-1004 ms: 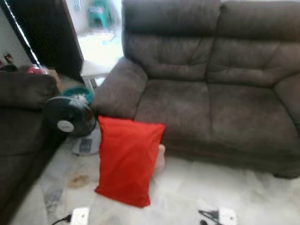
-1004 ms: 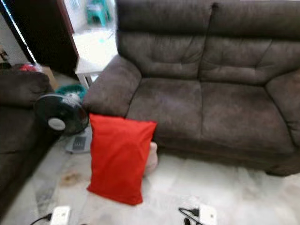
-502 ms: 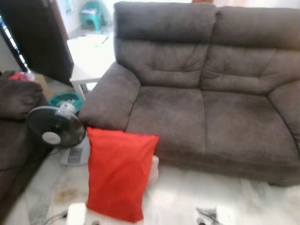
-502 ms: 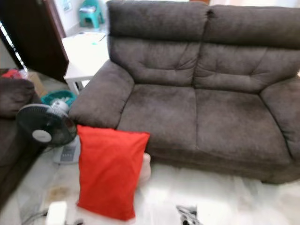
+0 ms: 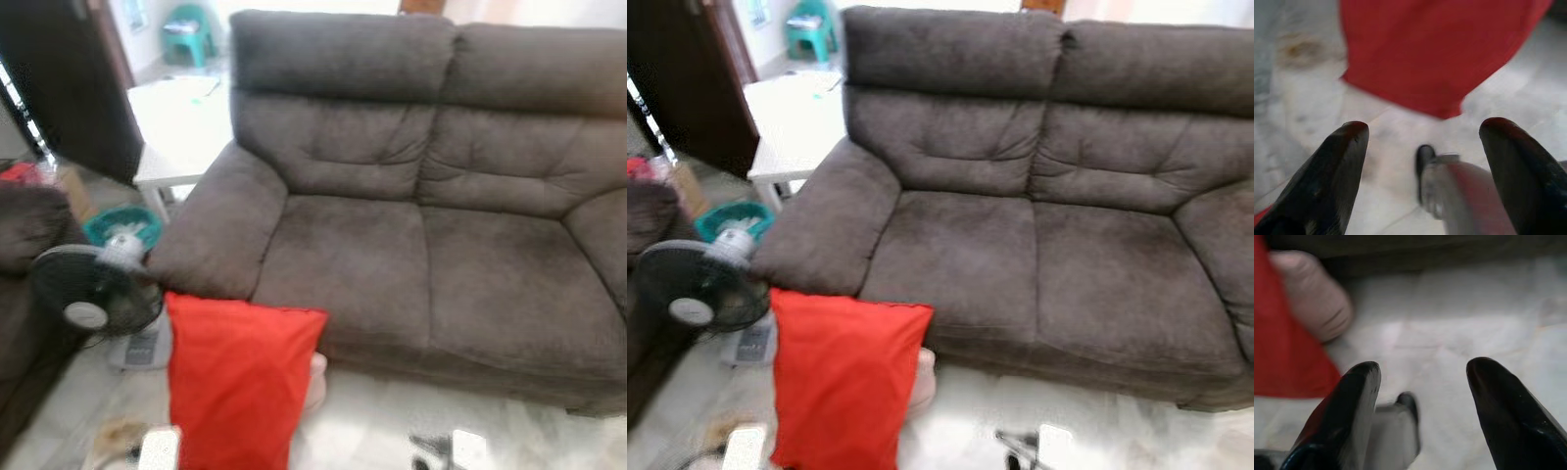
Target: Move the pillow to the sofa from floor
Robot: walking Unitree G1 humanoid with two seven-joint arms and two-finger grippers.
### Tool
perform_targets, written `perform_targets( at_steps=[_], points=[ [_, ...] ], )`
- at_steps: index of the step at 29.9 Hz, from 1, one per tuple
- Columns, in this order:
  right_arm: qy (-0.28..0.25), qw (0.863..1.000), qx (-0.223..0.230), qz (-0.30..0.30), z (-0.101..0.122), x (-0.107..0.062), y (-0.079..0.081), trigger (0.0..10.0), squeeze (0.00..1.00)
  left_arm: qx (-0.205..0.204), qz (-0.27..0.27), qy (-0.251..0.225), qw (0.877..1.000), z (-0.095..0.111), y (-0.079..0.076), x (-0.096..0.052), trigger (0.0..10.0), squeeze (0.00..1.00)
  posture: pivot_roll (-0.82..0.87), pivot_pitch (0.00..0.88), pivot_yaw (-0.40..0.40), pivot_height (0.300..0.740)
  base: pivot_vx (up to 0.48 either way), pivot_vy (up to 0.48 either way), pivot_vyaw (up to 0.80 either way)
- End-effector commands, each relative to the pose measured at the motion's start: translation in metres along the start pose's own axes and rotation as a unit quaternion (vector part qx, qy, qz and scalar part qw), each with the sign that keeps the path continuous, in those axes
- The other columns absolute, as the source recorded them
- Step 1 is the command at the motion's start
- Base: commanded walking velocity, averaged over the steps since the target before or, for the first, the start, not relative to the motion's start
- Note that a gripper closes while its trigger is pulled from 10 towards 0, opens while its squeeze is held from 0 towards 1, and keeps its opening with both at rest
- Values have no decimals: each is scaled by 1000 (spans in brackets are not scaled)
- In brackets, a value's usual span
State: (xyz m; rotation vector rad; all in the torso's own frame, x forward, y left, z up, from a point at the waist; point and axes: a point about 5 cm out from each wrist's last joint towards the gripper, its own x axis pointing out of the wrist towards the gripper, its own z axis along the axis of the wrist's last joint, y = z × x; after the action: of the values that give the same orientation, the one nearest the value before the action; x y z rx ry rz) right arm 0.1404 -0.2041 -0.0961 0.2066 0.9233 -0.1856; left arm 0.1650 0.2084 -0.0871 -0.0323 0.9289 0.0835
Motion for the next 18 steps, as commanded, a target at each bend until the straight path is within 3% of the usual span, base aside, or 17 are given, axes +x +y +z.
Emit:
perform_targets(
  at_steps=[1,3,18],
  points=[
    [-1,1000,-10,16,2,2,11,10000,0,7,17,16,1000,-6,13,-3,10000,0,35,0,-23,740,0,0,0],
    [-1,1000,-10,16,2,2,11,10000,0,7,17,16,1000,-6,13,-3,10000,0,36,0,-23,740,0,0,288],
    [-1,1000,-15,18,2,2,11,10000,0,7,18,11,1000,-5,13,-3,10000,0,35,0,-22,740,0,0,800]
  ],
)
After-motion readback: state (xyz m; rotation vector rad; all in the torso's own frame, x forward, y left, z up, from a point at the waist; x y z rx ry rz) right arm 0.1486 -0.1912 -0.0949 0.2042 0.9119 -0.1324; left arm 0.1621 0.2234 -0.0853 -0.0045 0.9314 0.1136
